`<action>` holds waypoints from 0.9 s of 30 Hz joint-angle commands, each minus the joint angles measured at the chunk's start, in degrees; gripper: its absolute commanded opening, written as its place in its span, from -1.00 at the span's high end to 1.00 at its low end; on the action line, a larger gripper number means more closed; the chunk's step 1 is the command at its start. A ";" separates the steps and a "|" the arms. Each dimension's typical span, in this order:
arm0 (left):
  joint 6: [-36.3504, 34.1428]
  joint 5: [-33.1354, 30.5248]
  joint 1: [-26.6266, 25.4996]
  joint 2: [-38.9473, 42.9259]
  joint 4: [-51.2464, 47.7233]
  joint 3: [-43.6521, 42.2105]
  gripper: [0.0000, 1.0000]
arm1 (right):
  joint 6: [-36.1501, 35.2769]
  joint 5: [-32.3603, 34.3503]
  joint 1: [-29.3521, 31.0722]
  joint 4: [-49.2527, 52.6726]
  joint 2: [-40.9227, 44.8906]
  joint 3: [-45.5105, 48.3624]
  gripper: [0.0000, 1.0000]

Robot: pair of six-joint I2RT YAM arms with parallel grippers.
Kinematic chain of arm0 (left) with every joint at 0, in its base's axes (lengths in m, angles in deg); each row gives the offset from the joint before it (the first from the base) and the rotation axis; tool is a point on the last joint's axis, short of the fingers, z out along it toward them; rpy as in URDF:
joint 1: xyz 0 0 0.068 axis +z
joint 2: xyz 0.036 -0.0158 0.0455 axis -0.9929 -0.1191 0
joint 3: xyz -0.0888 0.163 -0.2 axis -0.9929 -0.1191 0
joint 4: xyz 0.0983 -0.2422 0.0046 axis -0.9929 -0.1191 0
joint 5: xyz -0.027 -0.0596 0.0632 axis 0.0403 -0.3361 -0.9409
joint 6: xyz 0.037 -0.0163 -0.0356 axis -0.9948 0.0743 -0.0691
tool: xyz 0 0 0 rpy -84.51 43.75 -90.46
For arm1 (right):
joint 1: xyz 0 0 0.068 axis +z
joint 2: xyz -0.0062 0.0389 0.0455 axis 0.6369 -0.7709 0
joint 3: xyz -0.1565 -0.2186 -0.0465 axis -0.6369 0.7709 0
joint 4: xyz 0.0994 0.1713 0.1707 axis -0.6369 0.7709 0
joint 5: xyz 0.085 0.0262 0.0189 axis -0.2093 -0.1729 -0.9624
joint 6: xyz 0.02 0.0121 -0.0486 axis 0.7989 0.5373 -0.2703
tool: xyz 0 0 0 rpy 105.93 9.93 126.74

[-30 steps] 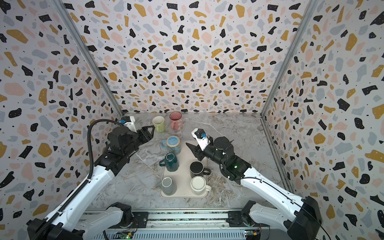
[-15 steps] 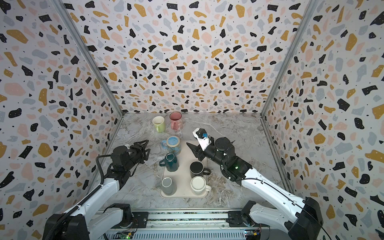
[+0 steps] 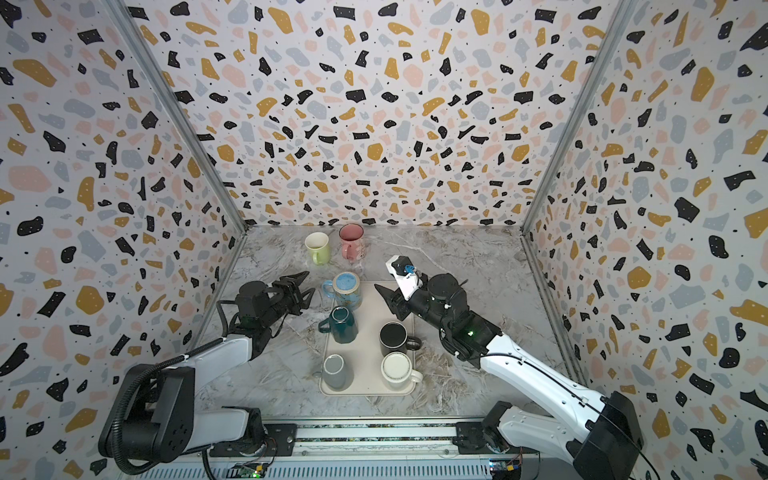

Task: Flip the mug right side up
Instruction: 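Move the left gripper back toward the light blue mug on the tray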

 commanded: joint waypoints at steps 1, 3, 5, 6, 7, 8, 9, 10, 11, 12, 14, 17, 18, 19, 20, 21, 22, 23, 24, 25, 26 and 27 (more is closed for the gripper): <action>2.09 0.70 -1.11 -2.31 3.85 1.40 -0.15 | 0.44 0.50 -0.65 -1.61 -0.01 -0.71 -0.07; 2.62 0.75 -1.81 -4.21 4.39 1.99 -0.14 | 0.29 0.42 -1.00 -1.37 -0.08 -0.81 -0.07; 2.95 0.43 -2.47 -6.14 4.25 2.63 -0.13 | 0.21 0.32 -1.51 -1.32 -0.11 -0.84 -0.07; 3.16 0.23 -2.72 -7.04 4.40 2.99 -0.12 | 0.28 0.22 -1.70 -1.25 -0.08 -0.84 -0.08; 3.39 0.03 -2.91 -7.89 4.71 3.26 -0.11 | 0.24 0.06 -1.98 -1.23 -0.15 -0.97 -0.07; 3.53 -0.08 -3.09 -8.74 5.02 3.65 -0.11 | 0.17 -0.03 -2.25 -1.27 -0.18 -0.96 -0.07; 3.61 -0.15 -3.18 -9.51 5.30 3.99 -0.10 | 0.14 -0.12 -2.41 -1.31 -0.14 -0.93 -0.08; 3.80 -0.38 -3.30 -10.20 5.28 4.36 -0.09 | 0.19 -0.16 -2.60 -1.28 -0.10 -0.91 -0.08; 3.96 -0.73 -3.36 -10.83 5.43 4.53 -0.08 | 0.16 -0.25 -2.77 -1.24 -0.18 -1.01 -0.07; 4.18 -1.05 -3.41 -11.30 5.86 4.73 -0.08 | 0.14 -0.29 -2.94 -1.21 -0.10 -1.01 -0.07; 4.48 -2.10 -3.41 -12.23 6.90 4.92 -0.06 | 0.11 -0.38 -3.22 -1.16 -0.14 -1.04 -0.08; 4.12 -2.86 -3.45 -13.92 7.24 5.83 -0.05 | 0.12 -0.48 -3.70 -1.22 -0.18 -1.04 -0.08; 4.09 -2.82 -3.45 -14.55 7.34 6.19 -0.05 | 0.10 -0.51 -3.75 -1.23 -0.15 -0.98 -0.07; 4.15 -2.78 -3.44 -15.30 7.66 6.55 -0.04 | 0.10 -0.56 -3.88 -1.23 -0.18 -1.06 -0.07; 4.63 -2.63 -3.49 -16.11 8.58 6.74 -0.04 | 0.07 -0.54 -4.05 -1.23 -0.17 -1.05 -0.07; 5.10 -2.50 -3.53 -16.74 9.57 6.82 -0.04 | 0.07 -0.56 -4.17 -1.23 -0.16 -1.06 -0.07; 5.67 -2.29 -3.70 -17.36 10.58 7.00 -0.03 | 0.07 -0.56 -4.31 -1.22 -0.12 -1.03 -0.08; 6.00 -2.23 -3.80 -17.96 11.37 7.13 -0.03 | 0.05 -0.56 -4.40 -1.18 -0.12 -1.06 -0.08; 6.31 -2.18 -3.97 -18.52 12.01 7.31 -0.03 | 0.06 -0.56 -4.51 -1.22 -0.27 -1.03 -0.08; 6.45 -2.23 -4.12 -19.01 12.35 7.54 -0.03 | 0.03 -0.65 -4.61 -1.16 -0.19 -1.01 -0.08; 6.56 -2.22 -4.30 -19.47 12.52 7.73 -0.03 | 0.08 -0.65 -4.63 -1.22 -0.35 -0.90 -0.07; 6.67 -2.18 -4.49 -19.95 12.80 7.88 -0.02 | 0.08 -0.61 -4.71 -1.23 -0.36 -0.94 -0.08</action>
